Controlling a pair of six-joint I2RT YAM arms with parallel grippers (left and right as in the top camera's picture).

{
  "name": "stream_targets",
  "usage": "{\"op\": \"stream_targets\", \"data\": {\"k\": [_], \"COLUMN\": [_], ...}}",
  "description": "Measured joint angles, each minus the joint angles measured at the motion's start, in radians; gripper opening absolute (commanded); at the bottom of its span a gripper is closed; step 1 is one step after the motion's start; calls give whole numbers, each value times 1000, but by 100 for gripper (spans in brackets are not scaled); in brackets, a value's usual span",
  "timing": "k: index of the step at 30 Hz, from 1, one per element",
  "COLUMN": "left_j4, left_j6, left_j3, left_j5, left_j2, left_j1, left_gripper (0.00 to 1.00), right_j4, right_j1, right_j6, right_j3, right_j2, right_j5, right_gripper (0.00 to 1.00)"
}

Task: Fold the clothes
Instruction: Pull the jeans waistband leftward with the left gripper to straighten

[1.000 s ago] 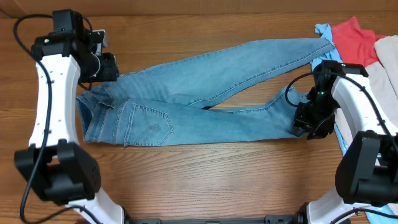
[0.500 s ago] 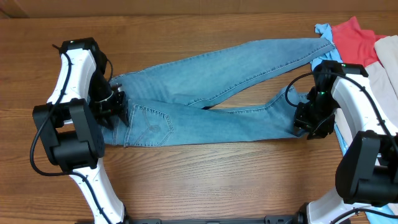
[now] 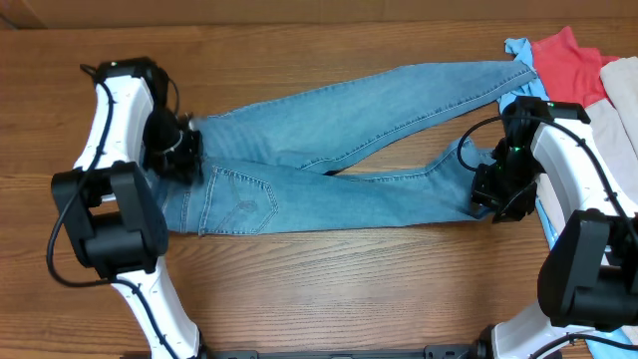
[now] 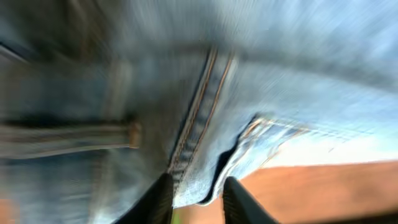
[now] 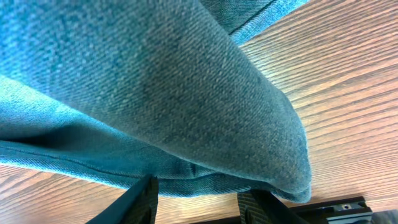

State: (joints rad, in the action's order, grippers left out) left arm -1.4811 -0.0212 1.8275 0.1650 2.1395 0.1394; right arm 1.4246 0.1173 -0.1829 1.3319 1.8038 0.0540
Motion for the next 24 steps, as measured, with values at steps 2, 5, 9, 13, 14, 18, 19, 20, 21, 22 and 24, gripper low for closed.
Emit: {"op": "stream_targets", "data": {"k": [2, 5, 9, 13, 14, 18, 19, 20, 21, 22, 24], "left_j4": [26, 44, 44, 85, 108, 182, 196, 205, 215, 222, 237], "left_j6": [24, 74, 119, 153, 157, 169, 172, 173, 173, 173, 174], "left_j3": [37, 71, 79, 37, 23, 1, -2, -3, -4, -4, -4], "left_j5": [-1, -16, -35, -48, -50, -50, -50, -50, -49, -49, -49], "left_j2": [-44, -117, -157, -145, -133, -95, -83, -71, -59, -46, -15], "left_j1": [8, 38, 117, 198, 224, 275, 283, 288, 290, 291, 290], "left_gripper": [53, 56, 56, 57, 57, 59, 59, 58, 58, 57, 57], "right_j4": [-1, -1, -1, -1, -1, -1, -1, -1, 0, -1, -1], "right_j1": [0, 0, 0, 0, 0, 0, 0, 0, 0, 0, 0], "right_j6": [0, 0, 0, 0, 0, 1, 0, 0, 0, 0, 0], "right_j3": [0, 0, 0, 0, 0, 0, 0, 0, 0, 0, 0], "right_j2": [0, 0, 0, 0, 0, 0, 0, 0, 0, 0, 0], "right_j5": [-2, -2, -2, -3, -2, -2, -3, -3, -3, -3, -3], "right_gripper": [45, 45, 45, 45, 45, 45, 45, 45, 45, 45, 45]}}
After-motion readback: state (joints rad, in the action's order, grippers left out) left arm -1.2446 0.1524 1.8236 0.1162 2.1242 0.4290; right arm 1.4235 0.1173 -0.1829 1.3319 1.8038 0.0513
